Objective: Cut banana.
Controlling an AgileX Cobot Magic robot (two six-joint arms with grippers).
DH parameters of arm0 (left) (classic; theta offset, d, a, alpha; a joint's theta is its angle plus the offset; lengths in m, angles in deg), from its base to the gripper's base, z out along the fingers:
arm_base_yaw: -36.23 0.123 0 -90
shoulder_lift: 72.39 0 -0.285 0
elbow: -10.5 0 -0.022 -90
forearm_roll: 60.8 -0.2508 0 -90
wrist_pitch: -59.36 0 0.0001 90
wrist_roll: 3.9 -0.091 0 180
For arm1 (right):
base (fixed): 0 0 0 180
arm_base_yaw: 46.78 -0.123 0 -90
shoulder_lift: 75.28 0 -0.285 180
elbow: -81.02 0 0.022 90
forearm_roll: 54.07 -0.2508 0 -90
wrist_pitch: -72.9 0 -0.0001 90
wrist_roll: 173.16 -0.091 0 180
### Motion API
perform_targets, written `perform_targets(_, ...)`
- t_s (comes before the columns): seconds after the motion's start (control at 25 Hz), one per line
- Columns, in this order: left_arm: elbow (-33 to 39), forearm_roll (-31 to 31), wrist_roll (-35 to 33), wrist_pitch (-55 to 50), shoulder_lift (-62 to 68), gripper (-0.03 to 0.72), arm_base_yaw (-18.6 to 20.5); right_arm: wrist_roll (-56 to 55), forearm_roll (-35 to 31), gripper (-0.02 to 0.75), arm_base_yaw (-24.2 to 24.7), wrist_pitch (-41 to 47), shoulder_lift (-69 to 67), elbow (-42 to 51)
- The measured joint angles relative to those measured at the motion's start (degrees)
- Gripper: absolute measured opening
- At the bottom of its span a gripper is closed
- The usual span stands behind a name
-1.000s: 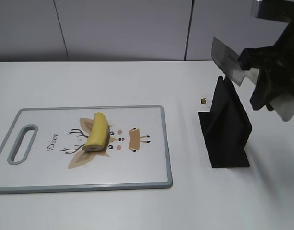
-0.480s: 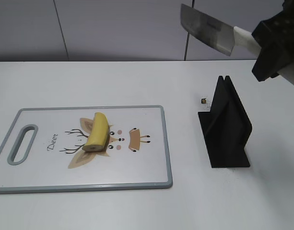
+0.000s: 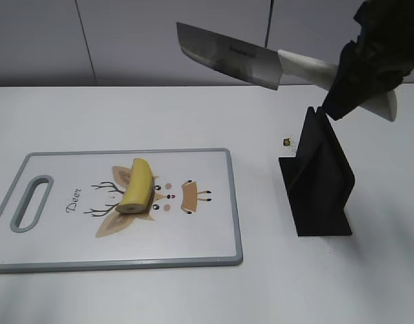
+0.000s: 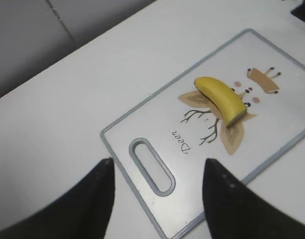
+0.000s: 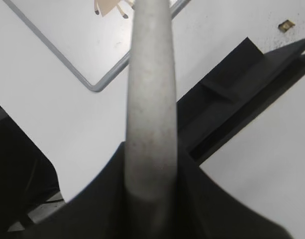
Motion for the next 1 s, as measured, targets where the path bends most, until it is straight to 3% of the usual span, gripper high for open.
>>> perform_targets(0.12,-5.81,1.21,-5.74,-2.96,8.58,0.548,-1.99,3.93,0.11,0.160,-2.34,-0.26,-2.30,-1.93)
perform_targets(0.24,-12.04,0.31,-9.12,-5.97,15.91,0.548,-7.03,5.72,-0.01,0.160,-5.11,-0.38,-5.50,-3.92)
perform_targets(0.44,-20.49,-11.72,-10.14,-7.63,24.45,0.547,-19.23,12.87,-0.01,0.160,-8.34,-0.33,-10.31,-6.50)
perform_targets(0.56,-23.83,-15.44,-10.21,-7.88,28.57,0.547,-23.36,17.84,-0.04,0.160,-9.78,-0.33,-12.25,-6.67)
perform_targets(0.8,-24.92,-16.33,-10.28,-10.54,36.15,0.546,-27.33,24.02,-0.30,0.160,-11.28,-0.77,-14.17,-6.67)
perform_targets(1.0,-24.92,-16.44,-10.85,-11.29,40.64,0.544,-27.75,27.45,-2.26,0.160,-11.29,-1.75,-14.47,-6.71)
